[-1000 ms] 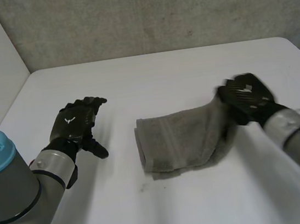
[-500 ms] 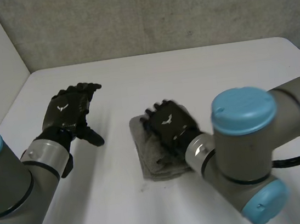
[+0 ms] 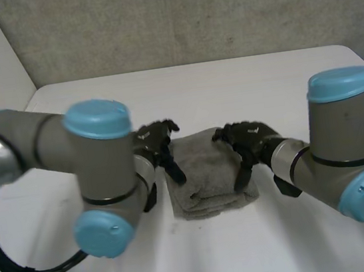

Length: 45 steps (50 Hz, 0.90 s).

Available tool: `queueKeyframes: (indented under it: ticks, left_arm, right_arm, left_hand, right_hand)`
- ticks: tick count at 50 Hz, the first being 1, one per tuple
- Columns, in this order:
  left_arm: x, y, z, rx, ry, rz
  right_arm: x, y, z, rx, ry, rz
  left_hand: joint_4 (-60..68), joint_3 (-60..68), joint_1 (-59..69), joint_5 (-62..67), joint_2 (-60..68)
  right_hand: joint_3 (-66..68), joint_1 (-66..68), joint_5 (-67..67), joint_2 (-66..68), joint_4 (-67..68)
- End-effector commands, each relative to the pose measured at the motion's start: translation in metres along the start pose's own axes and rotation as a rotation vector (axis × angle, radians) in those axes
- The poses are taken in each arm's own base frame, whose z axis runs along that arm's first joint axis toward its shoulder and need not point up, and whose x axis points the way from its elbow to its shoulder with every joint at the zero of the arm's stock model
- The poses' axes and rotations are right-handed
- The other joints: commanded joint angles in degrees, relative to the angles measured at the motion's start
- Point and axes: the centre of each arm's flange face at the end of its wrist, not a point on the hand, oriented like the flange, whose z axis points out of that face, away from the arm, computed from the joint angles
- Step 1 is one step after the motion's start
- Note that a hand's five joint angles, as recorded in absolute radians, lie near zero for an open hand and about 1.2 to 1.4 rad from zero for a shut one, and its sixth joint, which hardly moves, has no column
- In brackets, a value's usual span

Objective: Fold the towel.

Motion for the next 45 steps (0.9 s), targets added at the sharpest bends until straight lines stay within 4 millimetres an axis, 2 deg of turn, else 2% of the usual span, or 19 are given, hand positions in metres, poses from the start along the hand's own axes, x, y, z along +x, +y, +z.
queueKeyframes:
  ticks: [1,7,11,12,13,14,16,17,18,19,20,21,22,23,24,25,27,32,45]
  left_arm:
    - [-0.002,0.039,0.015,-0.092,-0.039,0.039]
    - [-0.006,0.054,0.016,-0.136,-0.048,0.049]
    - [-0.005,0.048,0.014,-0.123,-0.046,0.044]
    - [-0.004,0.039,0.011,-0.100,-0.046,0.039]
    - [-0.002,0.024,0.006,-0.065,-0.039,0.028]
    - [-0.002,0.024,0.006,-0.064,-0.039,0.028]
    - [0.001,-0.010,-0.011,0.014,-0.023,0.012]
    - [0.001,-0.010,-0.011,0.015,-0.023,0.011]
    - [0.001,-0.028,-0.020,0.059,-0.016,0.001]
    - [0.001,-0.029,-0.020,0.059,-0.016,0.001]
    - [-0.001,-0.048,-0.033,0.104,-0.015,-0.010]
    - [-0.008,-0.068,-0.047,0.153,-0.023,-0.022]
    - [-0.008,-0.068,-0.047,0.153,-0.023,-0.022]
    - [-0.018,-0.086,-0.059,0.197,-0.039,-0.029]
    - [-0.031,-0.101,-0.070,0.234,-0.063,-0.027]
    - [-0.031,-0.101,-0.070,0.234,-0.063,-0.027]
    - [-0.050,-0.121,-0.088,0.286,-0.092,0.016]
    - [-0.066,-0.132,-0.103,0.309,-0.105,0.091]
    - [-0.064,-0.124,-0.115,0.288,-0.070,0.112]
  right_arm:
    - [0.000,0.017,0.016,-0.026,-0.003,-0.091]
    - [-0.001,0.024,0.019,-0.025,-0.005,-0.131]
    - [-0.001,0.011,0.013,0.021,0.004,-0.132]
    - [-0.001,0.011,0.013,0.021,0.004,-0.132]
    - [-0.001,-0.004,0.007,0.065,0.013,-0.134]
    - [-0.001,-0.004,0.007,0.065,0.013,-0.134]
    - [0.002,-0.035,-0.011,0.160,0.036,-0.117]
    - [0.002,-0.035,-0.011,0.160,0.036,-0.117]
    - [0.003,-0.051,-0.020,0.207,0.047,-0.100]
    - [0.007,-0.067,-0.031,0.255,0.071,-0.079]
    - [0.007,-0.067,-0.031,0.255,0.071,-0.079]
    - [0.015,-0.081,-0.042,0.295,0.107,-0.055]
    - [0.026,-0.092,-0.052,0.332,0.157,-0.042]
    - [0.026,-0.093,-0.052,0.332,0.158,-0.042]
    - [0.037,-0.103,-0.064,0.365,0.216,-0.033]
    - [0.037,-0.103,-0.064,0.365,0.217,-0.033]
    - [0.048,-0.118,-0.090,0.399,0.323,-0.034]
    - [0.055,-0.120,-0.112,0.381,0.424,-0.043]
    - [0.052,-0.116,-0.114,0.355,0.451,-0.098]
  left_hand:
    - [2.53,2.48,2.54,2.41,2.49]
    - [1.86,1.81,1.86,1.74,1.82]
    - [1.02,0.97,1.02,0.90,0.98]
    - [0.18,0.13,0.19,0.07,0.14]
    - [-1.16,-1.21,-1.15,-1.27,-1.20]
    - [-1.17,-1.22,-1.17,-1.29,-1.21]
    - [-3.68,-3.73,-3.67,-3.80,-3.72]
    - [-3.69,-3.74,-3.69,-3.81,-3.73]
    - [-4.19,-4.24,-4.19,-4.31,-4.23]
    - [-4.20,-4.25,-4.19,-4.31,-4.24]
    - [-4.20,-4.25,-4.19,-4.31,-4.24]
    - [-4.20,-4.25,-4.19,-4.31,-4.24]
    - [-4.20,-4.25,-4.19,-4.31,-4.24]
    - [-4.03,-4.08,-4.03,-4.15,-4.07]
    - [-4.03,-4.08,-4.03,-4.15,-4.07]
    - [-4.03,-4.08,-4.02,-4.15,-4.07]
    - [-4.03,-4.08,-4.02,-4.15,-4.07]
    - [-3.86,-3.91,-3.86,-3.98,-3.90]
    - [-4.20,-4.25,-4.19,-4.31,-4.24]
  right_hand:
    - [-3.86,-3.52,-3.46,-4.41,-4.98]
    - [-3.86,-3.52,-3.46,-4.41,-4.98]
    - [-3.86,-3.52,-3.46,-4.41,-4.98]
    - [-3.86,-3.52,-3.46,-4.41,-4.98]
    - [-3.86,-3.52,-3.46,-4.41,-4.98]
    - [-3.86,-3.52,-3.46,-4.41,-4.98]
    - [-3.86,-3.52,-3.46,-4.41,-4.98]
    - [-3.86,-3.52,-3.46,-4.41,-4.98]
    - [-3.86,-3.52,-3.46,-4.41,-4.98]
    - [-3.86,-3.52,-3.46,-4.41,-4.98]
    - [-3.86,-3.52,-3.46,-4.41,-4.98]
    - [-3.86,-3.52,-3.46,-4.41,-4.98]
    - [-3.86,-3.52,-3.46,-4.41,-4.98]
    - [-3.86,-3.52,-3.46,-4.41,-4.98]
    - [-3.86,-3.52,-3.46,-4.41,-4.98]
    - [-3.86,-3.52,-3.46,-4.41,-4.98]
    - [-3.86,-3.52,-3.46,-4.41,-4.98]
    - [-3.86,-3.52,-3.46,-4.41,-4.98]
    - [-3.86,-3.52,-3.46,-4.41,-4.98]
